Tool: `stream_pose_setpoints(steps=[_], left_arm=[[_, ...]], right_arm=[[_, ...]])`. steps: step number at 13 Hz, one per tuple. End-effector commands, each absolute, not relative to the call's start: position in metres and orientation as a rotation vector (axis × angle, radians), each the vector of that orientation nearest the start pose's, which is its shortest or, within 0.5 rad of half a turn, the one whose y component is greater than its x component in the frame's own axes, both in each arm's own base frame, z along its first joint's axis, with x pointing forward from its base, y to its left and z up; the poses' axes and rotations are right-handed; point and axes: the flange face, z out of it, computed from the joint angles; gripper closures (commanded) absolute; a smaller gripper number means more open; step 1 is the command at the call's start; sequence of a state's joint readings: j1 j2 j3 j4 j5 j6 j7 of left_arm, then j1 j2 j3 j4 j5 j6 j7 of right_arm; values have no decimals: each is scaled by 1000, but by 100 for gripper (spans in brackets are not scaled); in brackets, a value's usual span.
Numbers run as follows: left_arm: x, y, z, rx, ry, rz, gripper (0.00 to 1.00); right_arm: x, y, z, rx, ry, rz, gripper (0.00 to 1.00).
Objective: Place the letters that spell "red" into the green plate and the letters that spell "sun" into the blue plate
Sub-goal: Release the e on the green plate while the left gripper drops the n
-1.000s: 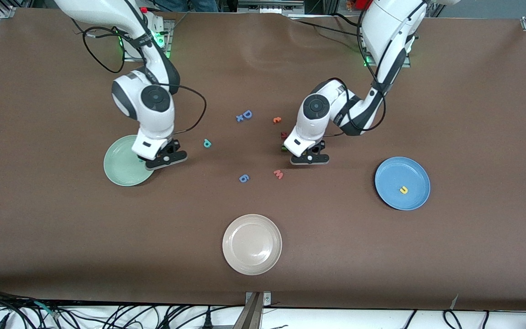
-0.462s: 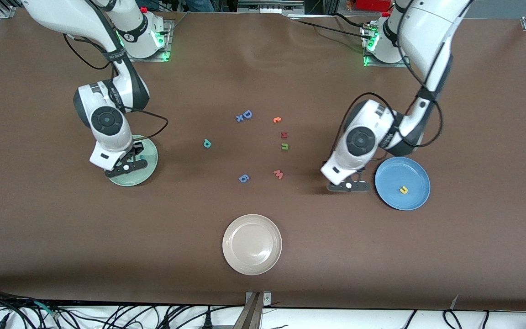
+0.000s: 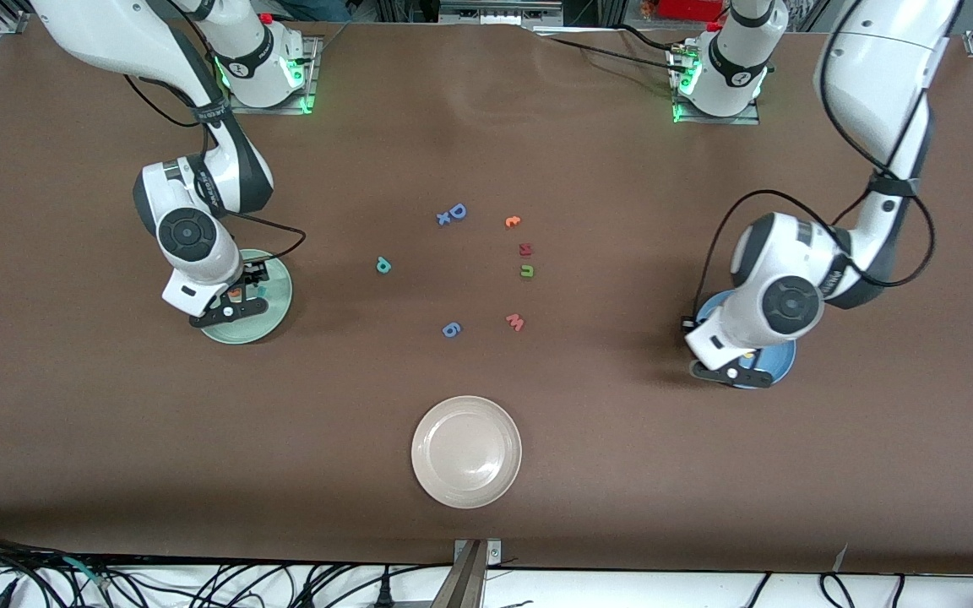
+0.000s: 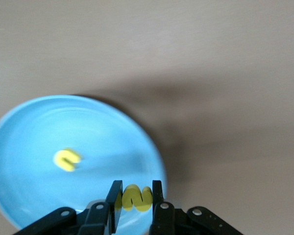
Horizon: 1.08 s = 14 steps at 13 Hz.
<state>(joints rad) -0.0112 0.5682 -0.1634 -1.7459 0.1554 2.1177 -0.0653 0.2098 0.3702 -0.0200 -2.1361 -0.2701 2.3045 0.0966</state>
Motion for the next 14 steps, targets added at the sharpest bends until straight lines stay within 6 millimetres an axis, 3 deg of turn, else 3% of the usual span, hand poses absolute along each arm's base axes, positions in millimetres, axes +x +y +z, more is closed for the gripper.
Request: stream_pose_setpoints(steps=[1, 3, 4, 5, 6, 8, 10, 11, 12, 14], left_arm=[[634, -79, 240, -3032, 389, 313, 83], [635, -69, 237, -3034, 398, 322, 82], [635, -67, 237, -3034, 405, 321, 68], [636, -66, 237, -3034, 412, 321, 26], [637, -66, 238, -3035, 409, 316, 0], [638, -63, 240, -3037, 404, 310, 0], [638, -76, 243, -3049, 375, 300, 0], [636, -95, 244, -3055, 314, 290, 0], [631, -129, 247, -3066, 276, 278, 0], [617, -189, 257, -3122, 158, 267, 0]], right_arm=[[538, 136, 235, -3185, -277, 330, 4], [530, 170, 235, -3105, -221, 334, 10], [527, 185, 231, -3081, -195, 326, 14], [521, 209, 227, -3058, -173, 300, 16], [514, 231, 220, -3051, -152, 267, 16], [495, 282, 211, -3040, -191, 170, 18], [483, 305, 207, -3030, -261, 120, 19], [478, 303, 199, -3035, -276, 125, 22], [467, 312, 184, -3036, -333, 117, 25], [459, 310, 174, -3045, -417, 65, 25]])
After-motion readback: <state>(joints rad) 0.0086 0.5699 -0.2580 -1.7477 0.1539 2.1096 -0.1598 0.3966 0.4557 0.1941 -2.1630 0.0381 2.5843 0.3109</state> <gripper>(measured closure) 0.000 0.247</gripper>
